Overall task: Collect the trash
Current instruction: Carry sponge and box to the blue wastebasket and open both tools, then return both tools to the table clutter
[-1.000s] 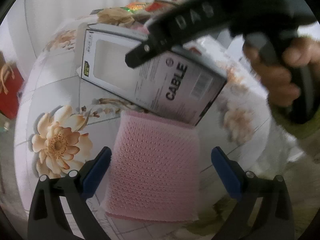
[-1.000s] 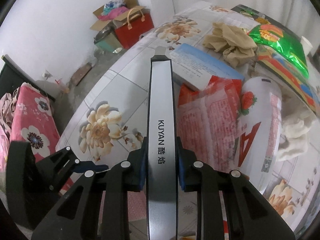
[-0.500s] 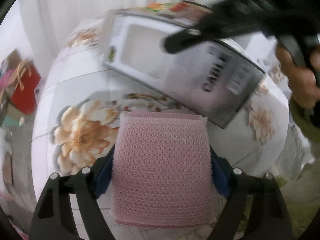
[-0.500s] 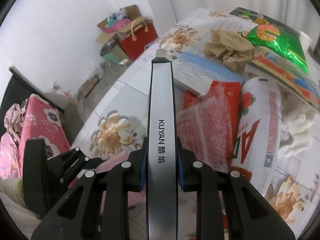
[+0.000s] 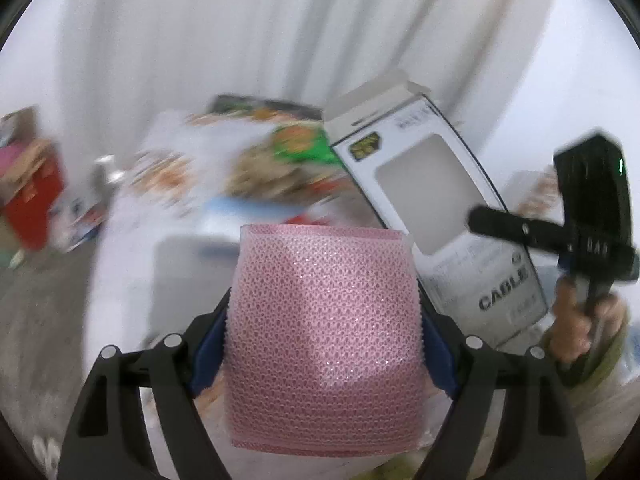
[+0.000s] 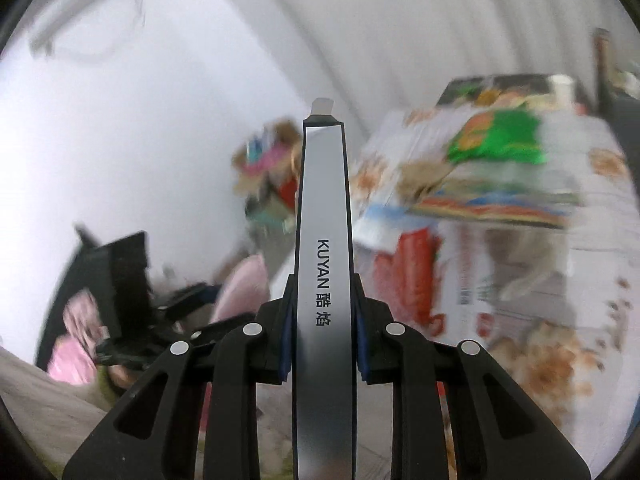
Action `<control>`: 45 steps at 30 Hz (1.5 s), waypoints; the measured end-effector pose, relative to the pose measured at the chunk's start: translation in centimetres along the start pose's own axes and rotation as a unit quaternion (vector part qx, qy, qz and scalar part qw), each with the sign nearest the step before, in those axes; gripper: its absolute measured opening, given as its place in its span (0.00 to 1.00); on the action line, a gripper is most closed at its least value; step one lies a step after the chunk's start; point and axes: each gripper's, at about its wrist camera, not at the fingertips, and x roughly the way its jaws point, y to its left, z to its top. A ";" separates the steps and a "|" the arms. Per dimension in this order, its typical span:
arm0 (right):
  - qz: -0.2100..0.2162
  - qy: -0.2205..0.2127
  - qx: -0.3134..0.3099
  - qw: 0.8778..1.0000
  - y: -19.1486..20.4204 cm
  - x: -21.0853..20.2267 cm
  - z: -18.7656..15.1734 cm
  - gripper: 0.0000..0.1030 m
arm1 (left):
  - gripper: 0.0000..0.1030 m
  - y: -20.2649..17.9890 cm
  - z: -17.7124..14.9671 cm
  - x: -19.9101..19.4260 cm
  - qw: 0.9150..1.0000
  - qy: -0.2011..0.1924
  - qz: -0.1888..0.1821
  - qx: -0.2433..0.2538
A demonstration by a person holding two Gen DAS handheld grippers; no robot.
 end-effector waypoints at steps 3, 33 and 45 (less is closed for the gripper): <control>-0.051 -0.087 0.051 0.994 -3.3 -7.3 -1.1 0.22 | 0.78 -3.9 3.7 3.1 0.998 0.018 -0.059 0.032; -0.218 -0.276 0.597 0.721 -43.7 -24.3 -23.4 0.76 | 0.95 -46.8 4.5 48.2 0.920 0.304 -0.112 0.222; -0.333 -0.241 0.528 0.743 -38.0 -24.0 -25.2 0.76 | 0.95 -45.8 5.5 41.3 0.916 0.278 -0.181 0.227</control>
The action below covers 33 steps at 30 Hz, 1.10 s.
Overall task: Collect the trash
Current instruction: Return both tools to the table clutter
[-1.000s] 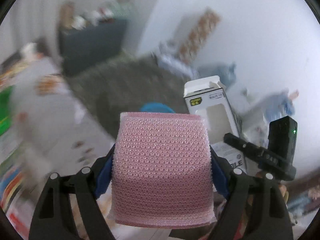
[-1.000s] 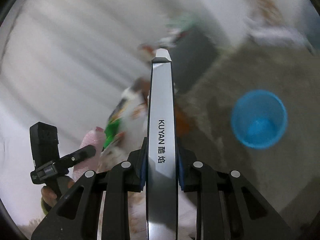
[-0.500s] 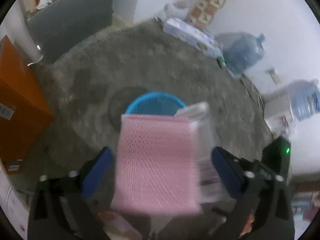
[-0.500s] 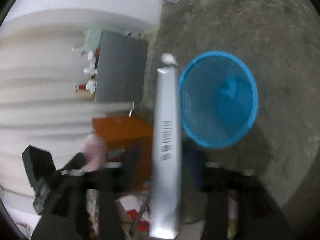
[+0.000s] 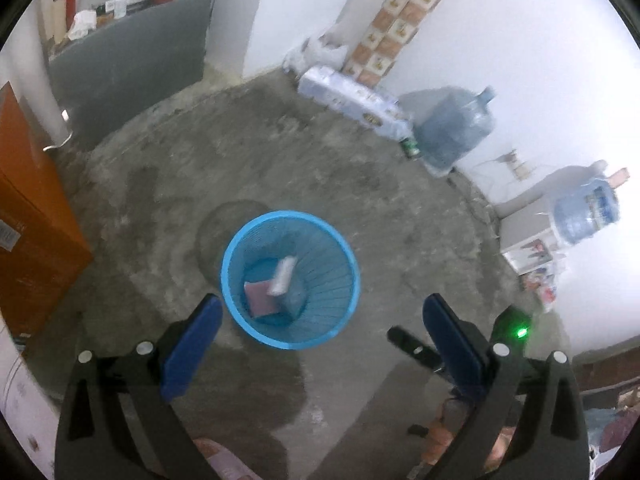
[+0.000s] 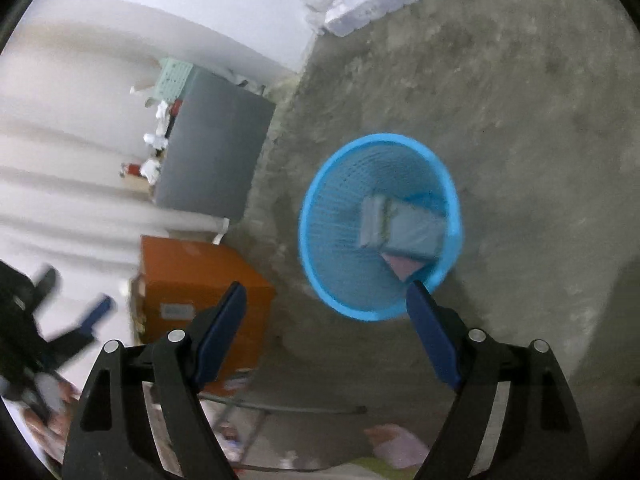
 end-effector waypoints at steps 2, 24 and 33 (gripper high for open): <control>-0.055 -0.034 -0.046 0.997 0.9 -1.8 -1.1 0.76 | 0.95 -0.5 -0.6 -2.5 1.000 -0.019 -0.014 0.011; 0.006 -0.351 -0.413 0.840 19.2 -18.9 -15.0 0.93 | 0.95 10.2 -26.6 -33.6 0.969 -0.193 0.144 -0.049; 0.211 -0.153 -0.465 0.846 25.2 -16.5 -22.6 0.93 | 0.95 18.1 -41.1 -38.3 0.914 -0.262 0.202 -0.234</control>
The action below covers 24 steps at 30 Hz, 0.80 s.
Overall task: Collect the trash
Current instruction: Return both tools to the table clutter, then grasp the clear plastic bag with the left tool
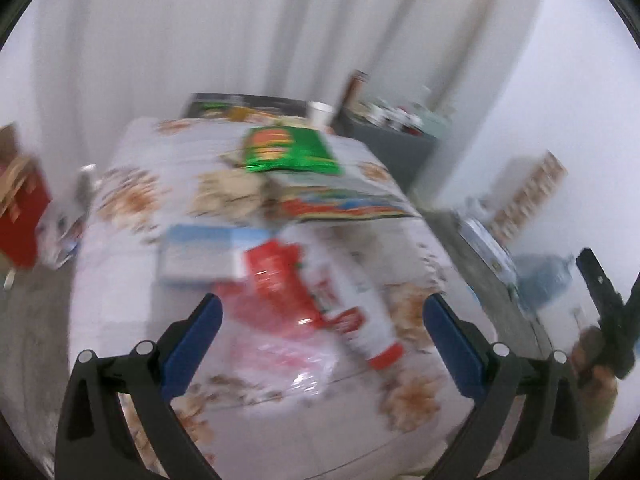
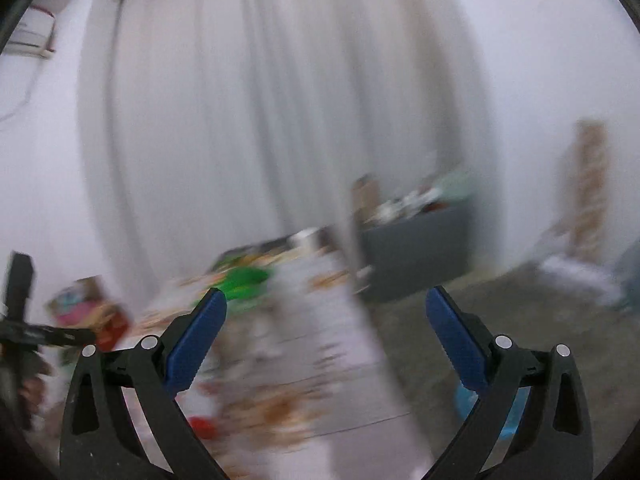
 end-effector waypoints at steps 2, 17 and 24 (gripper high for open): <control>0.054 0.043 0.006 0.998 1.8 1.6 -0.6 0.93 | 0.95 1.8 -1.9 -0.4 1.000 -0.020 -0.006 -0.017; 0.205 0.256 0.001 0.945 11.5 10.0 -4.8 0.29 | 0.88 6.7 -4.6 6.3 1.000 0.010 0.013 0.002; 0.223 0.291 -0.019 0.930 13.7 11.9 -5.8 0.28 | 0.64 10.5 -3.7 9.7 0.993 0.075 -0.019 -0.086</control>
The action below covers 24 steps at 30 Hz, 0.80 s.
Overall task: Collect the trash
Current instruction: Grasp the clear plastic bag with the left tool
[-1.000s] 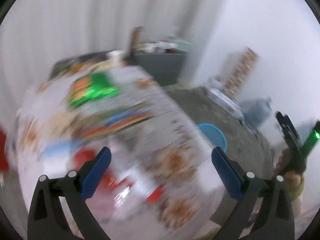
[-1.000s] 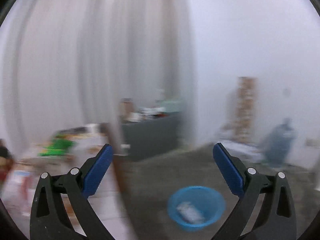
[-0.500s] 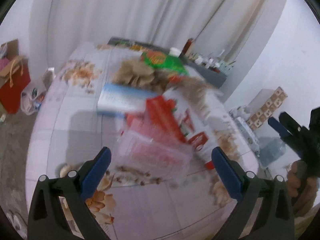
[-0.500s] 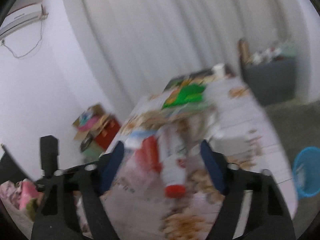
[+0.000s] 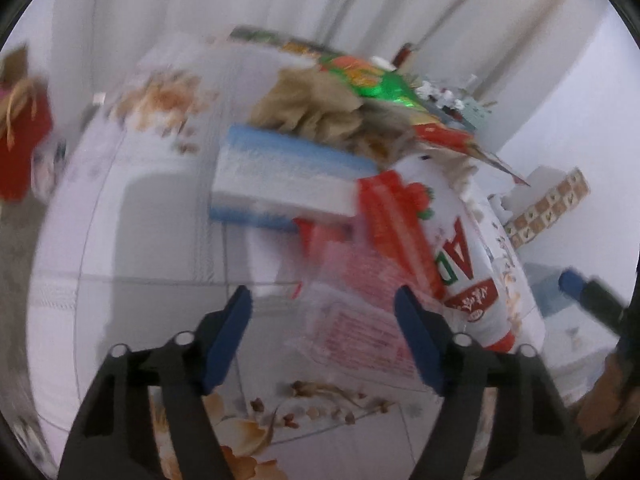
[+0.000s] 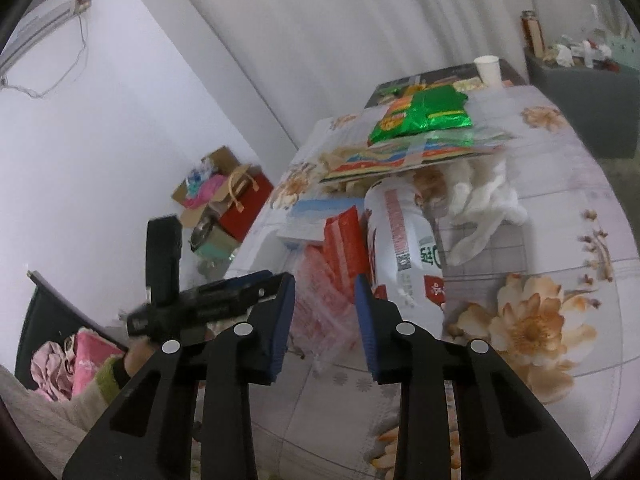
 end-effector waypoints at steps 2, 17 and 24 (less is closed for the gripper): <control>-0.002 0.014 -0.021 1.000 0.8 0.6 -0.1 0.28 | 0.64 0.5 -0.6 -0.8 1.000 -0.004 -0.023 -0.018; -0.092 0.149 -0.127 0.976 4.1 11.4 0.6 0.28 | 0.24 0.3 -6.6 -2.9 0.995 0.020 -0.068 -0.066; -0.060 0.182 -0.091 0.977 3.9 12.7 -1.2 0.28 | 0.23 2.7 -7.9 -2.6 0.984 0.031 -0.109 -0.140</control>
